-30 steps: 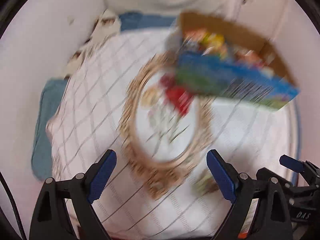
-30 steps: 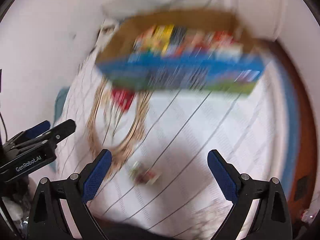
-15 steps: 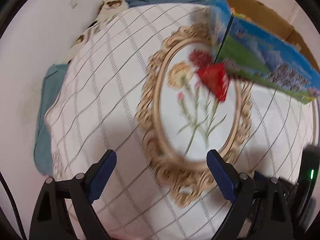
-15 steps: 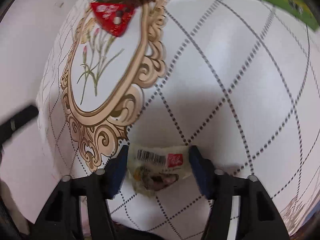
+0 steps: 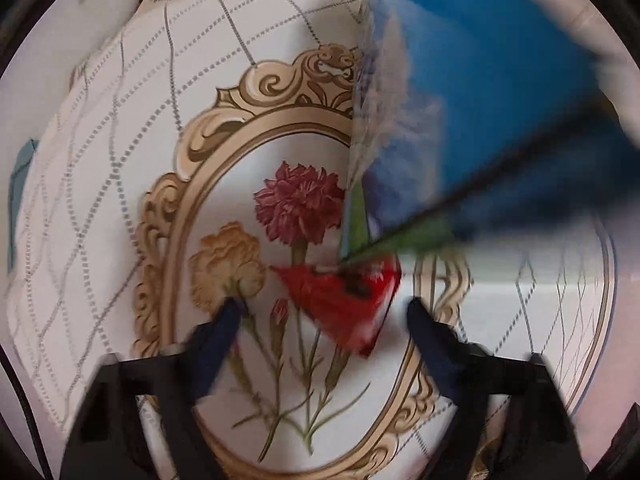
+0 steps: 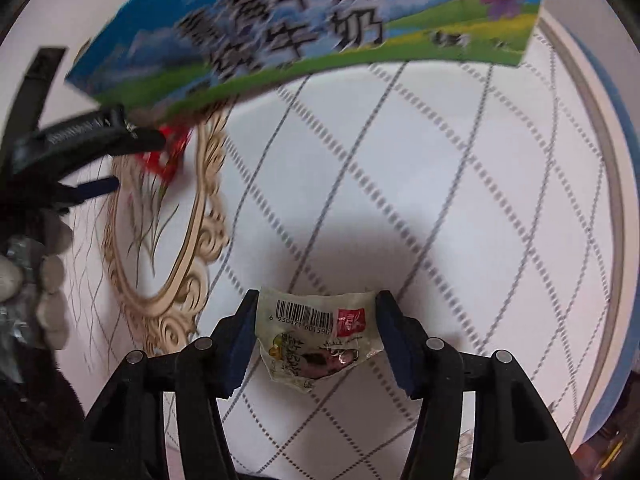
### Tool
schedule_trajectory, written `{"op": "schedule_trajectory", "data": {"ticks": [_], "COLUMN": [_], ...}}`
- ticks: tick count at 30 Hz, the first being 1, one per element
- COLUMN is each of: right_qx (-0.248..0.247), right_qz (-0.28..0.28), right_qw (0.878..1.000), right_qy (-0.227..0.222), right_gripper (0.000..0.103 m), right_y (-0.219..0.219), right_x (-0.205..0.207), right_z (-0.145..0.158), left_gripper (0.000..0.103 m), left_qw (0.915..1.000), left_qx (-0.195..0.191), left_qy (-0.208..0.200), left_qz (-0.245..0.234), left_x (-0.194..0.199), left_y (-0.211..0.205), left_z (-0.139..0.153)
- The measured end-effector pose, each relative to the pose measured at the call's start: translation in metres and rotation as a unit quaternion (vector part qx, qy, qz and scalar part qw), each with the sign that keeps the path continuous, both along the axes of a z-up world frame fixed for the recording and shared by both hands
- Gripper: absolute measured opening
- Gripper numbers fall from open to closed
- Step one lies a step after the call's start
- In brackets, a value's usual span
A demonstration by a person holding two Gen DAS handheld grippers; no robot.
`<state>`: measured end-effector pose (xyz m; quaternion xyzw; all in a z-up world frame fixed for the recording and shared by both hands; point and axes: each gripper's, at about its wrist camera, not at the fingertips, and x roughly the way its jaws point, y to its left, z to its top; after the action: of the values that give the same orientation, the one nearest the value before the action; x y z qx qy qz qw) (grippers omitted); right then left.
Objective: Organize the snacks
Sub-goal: 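Grasp the red triangle candy with the left gripper while the right grasps the small wrapped snack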
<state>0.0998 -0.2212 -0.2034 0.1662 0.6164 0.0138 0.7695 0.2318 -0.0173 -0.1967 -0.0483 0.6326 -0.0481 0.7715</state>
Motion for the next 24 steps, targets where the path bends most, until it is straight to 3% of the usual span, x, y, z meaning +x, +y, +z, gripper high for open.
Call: {"op": "schedule_trajectory", "data": {"ticks": [1,5,8,10,16,24], "right_qx": [-0.001,0.012,0.018,0.021,0.019,0.003], "right_qz": [-0.002,-0.019,-0.022,-0.019,0.000,0.025], "right_qw": [1.000,1.000,1.000,1.000,1.000,0.999], "right_qy": [-0.001,0.001,0.004,0.007,0.016,0.023], "right_gripper": [0.060,0.060,0.060,0.060,0.060,0.069], "right_y": [-0.005,-0.017,-0.024,-0.029,-0.046,-0.035], "right_x": [0.006,0.019,0.022,0.022,0.012,0.012], "right_z": [0.000,0.002,0.002,0.002,0.001,-0.006], "left_gripper": [0.054,0.045,0.044,0.044,0.045,0.048], "left_qw": [1.0000,0.9999,0.9999,0.9997,0.9964,0.9967], "left_qx": [-0.005,-0.014,-0.011,-0.016,0.016,0.024], "left_qy": [-0.003,-0.004,0.001,0.015,0.039,0.048], "left_qz": [0.006,0.004,-0.003,-0.013,-0.073,-0.060], "left_x": [0.001,0.001,-0.012,-0.032,-0.109,-0.111], "left_y": [0.002,0.004,0.007,0.009,-0.015,-0.027], "left_z": [-0.001,0.002,0.005,0.004,-0.021,-0.030]}}
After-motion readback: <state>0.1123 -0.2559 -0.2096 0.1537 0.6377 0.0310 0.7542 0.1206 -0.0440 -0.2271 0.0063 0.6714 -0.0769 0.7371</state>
